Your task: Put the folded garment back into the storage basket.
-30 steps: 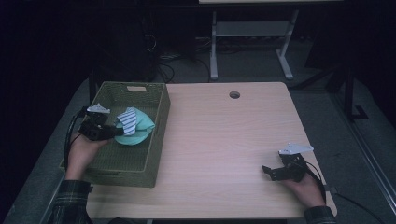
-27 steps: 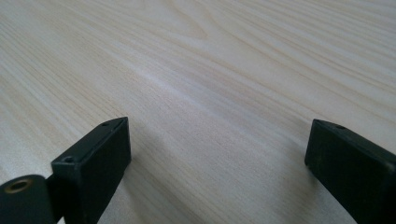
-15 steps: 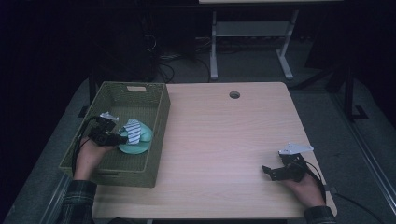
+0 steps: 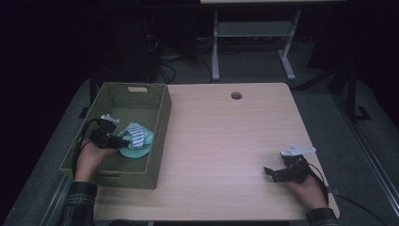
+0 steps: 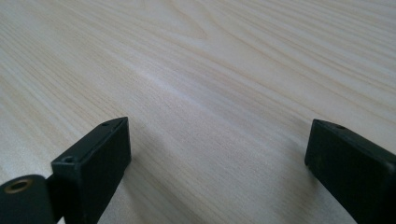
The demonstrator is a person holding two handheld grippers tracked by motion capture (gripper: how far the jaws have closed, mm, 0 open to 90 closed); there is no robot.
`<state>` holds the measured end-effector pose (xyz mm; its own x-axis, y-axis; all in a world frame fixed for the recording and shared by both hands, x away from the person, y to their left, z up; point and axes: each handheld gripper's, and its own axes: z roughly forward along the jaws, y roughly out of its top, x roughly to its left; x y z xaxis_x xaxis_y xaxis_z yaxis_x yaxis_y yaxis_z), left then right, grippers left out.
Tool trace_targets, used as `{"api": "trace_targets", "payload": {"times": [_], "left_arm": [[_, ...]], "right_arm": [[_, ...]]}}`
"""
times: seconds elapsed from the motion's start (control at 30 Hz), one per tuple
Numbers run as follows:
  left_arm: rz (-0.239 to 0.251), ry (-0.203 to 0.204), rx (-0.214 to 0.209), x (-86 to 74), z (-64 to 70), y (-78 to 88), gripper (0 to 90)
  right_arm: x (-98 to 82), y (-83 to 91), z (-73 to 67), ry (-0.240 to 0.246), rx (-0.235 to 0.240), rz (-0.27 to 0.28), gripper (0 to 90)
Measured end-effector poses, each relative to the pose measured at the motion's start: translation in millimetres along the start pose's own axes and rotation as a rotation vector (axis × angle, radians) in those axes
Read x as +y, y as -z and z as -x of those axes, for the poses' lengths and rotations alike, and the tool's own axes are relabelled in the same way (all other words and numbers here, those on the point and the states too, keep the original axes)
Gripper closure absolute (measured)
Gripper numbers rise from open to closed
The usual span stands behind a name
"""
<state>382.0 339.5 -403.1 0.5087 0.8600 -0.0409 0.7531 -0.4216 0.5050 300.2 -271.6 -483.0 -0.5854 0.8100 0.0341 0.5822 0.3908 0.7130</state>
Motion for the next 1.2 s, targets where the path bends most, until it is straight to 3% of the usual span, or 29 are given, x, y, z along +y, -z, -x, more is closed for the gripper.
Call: {"api": "trace_targets", "payload": {"times": [0.27,0.53,0.97,1.03,1.2], "left_arm": [[0.042,0.018,0.006,2.4,0.0,5.4,27.7],[0.11,0.017,-0.012,14.1,13.0,21.3,18.3],[0.205,-0.075,-0.082,51.8,63.5,41.9,15.8],[0.221,-0.114,-0.101,59.5,77.7,43.9,15.8],[0.249,-0.159,-0.146,71.9,106.2,44.5,15.8]], "right_arm": [[0.0,0.0,0.0,0.0,0.0,0.0,6.7],[0.0,0.0,0.0,0.0,0.0,0.0,6.7],[0.0,0.0,0.1,0.001,0.0,0.0,6.7],[0.0,0.0,0.1,0.001,0.0,0.0,6.7],[0.0,0.0,0.1,0.001,0.0,0.0,6.7]]}}
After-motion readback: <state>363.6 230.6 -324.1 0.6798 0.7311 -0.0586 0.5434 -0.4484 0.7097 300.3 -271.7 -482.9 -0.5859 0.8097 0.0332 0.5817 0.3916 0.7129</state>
